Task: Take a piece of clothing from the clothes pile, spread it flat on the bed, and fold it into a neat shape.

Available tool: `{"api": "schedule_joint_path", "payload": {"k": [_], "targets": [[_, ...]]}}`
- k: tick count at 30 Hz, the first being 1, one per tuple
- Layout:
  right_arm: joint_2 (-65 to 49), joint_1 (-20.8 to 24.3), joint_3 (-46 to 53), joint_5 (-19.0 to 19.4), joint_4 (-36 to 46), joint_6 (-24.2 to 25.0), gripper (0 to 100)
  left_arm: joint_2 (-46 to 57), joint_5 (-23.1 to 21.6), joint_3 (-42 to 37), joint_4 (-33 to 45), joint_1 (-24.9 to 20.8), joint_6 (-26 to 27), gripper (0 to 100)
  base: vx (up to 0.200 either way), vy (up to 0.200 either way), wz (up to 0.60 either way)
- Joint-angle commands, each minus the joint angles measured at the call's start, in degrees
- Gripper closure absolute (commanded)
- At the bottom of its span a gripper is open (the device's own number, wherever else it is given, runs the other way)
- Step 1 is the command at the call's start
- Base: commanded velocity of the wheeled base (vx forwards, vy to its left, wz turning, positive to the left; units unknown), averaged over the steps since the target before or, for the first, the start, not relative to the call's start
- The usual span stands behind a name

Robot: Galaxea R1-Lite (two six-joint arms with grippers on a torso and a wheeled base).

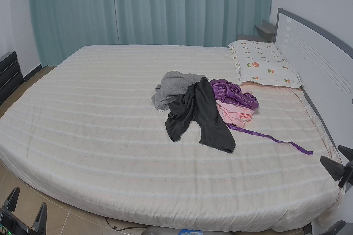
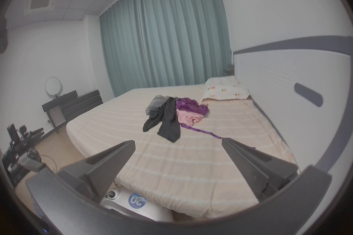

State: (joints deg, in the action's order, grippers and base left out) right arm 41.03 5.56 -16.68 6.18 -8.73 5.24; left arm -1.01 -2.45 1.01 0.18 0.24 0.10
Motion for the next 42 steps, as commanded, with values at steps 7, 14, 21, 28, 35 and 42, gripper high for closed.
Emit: {"api": "schedule_joint_path", "payload": {"k": [7, 14, 21, 28, 35, 42], "targets": [[53.6, 4.0, -14.8, -0.1, -23.2, 11.1, 0, 0.6, 0.0, -1.0, 0.0, 0.0, 0.0, 0, 0.000, 0.000, 0.00], [69.9, 6.7, -24.4, -1.5, -28.3, 20.9, 0, 0.6, 0.0, -1.0, 0.0, 0.0, 0.0, 0, 0.000, 0.000, 0.00], [83.7, 8.6, -34.9, -4.3, -28.6, 26.0, 0, 0.6, 0.0, -1.0, 0.0, 0.0, 0.0, 0, 0.000, 0.000, 0.00], [95.0, 9.7, -43.5, -4.3, -28.7, 27.3, 0, 0.6, 0.0, -1.0, 0.0, 0.0, 0.0, 0, 0.000, 0.000, 0.00], [102.0, 10.4, -51.5, -4.0, -27.8, 29.2, 0, 0.6, 0.0, -1.0, 0.0, 0.0, 0.0, 0, 0.000, 0.000, 0.00], [103.7, 10.5, -56.6, -3.5, -24.1, 30.0, 0, 0.6, 0.0, -1.0, 0.0, 0.0, 0.0, 0, 0.000, 0.000, 0.00]]}}
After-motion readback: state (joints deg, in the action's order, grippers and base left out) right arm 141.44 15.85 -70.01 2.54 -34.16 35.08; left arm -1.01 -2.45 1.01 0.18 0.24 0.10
